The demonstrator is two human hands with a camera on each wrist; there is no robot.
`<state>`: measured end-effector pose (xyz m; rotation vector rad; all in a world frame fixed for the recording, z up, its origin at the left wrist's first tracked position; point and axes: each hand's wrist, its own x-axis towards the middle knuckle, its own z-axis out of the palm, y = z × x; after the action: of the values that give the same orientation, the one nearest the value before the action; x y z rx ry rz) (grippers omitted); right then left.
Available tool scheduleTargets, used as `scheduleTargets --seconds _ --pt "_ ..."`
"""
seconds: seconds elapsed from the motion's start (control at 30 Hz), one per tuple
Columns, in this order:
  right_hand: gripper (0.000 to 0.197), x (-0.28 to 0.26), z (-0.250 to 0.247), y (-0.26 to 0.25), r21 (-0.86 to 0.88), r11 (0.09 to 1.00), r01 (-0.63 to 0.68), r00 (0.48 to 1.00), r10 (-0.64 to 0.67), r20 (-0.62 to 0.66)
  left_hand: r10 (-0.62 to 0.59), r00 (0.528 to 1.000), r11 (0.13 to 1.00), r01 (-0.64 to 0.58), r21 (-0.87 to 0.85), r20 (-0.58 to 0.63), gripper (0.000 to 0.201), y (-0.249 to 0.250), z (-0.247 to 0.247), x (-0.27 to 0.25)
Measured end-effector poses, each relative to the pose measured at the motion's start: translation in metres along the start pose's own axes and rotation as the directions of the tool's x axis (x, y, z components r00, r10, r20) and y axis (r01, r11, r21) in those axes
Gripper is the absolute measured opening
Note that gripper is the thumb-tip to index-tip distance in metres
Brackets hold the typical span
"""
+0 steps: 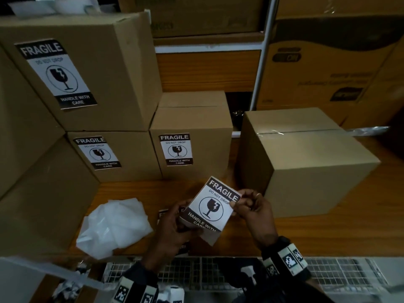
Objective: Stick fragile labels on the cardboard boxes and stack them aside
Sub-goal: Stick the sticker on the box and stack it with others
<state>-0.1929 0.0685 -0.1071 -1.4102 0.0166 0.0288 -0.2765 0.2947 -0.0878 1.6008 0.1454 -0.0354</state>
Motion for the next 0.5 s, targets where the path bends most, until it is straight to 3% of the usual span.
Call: scheduleTargets --seconds 0.13,0.23,0.3,0.43,0.5 --pt "0.048 -0.008 -0.016 -0.002 -0.172 0.985 0.03 0.994 -0.012 0.107 0.074 0.995 0.997 -0.072 0.043 -0.07 0.078 0.003 0.019 -0.001" --pt "0.061 -0.025 -0.027 -0.01 -0.408 0.883 0.231 0.97 -0.175 0.17 0.131 0.985 0.991 -0.128 0.033 -0.113 0.083 0.005 0.031 -0.002" --pt "0.062 -0.036 -0.034 -0.021 -0.468 0.807 0.36 0.932 -0.291 0.216 0.168 0.978 0.985 -0.164 0.043 -0.12 0.085 0.007 0.041 -0.004" --pt "0.066 -0.047 -0.043 -0.037 -0.431 0.8 0.419 0.875 -0.227 0.428 0.171 0.982 0.985 -0.17 0.022 -0.086 0.082 0.01 0.065 -0.009" --pt "0.06 -0.046 -0.049 -0.036 -0.439 0.788 0.433 0.855 -0.205 0.476 0.184 0.981 0.982 -0.182 0.04 -0.06 0.081 0.011 0.076 -0.013"
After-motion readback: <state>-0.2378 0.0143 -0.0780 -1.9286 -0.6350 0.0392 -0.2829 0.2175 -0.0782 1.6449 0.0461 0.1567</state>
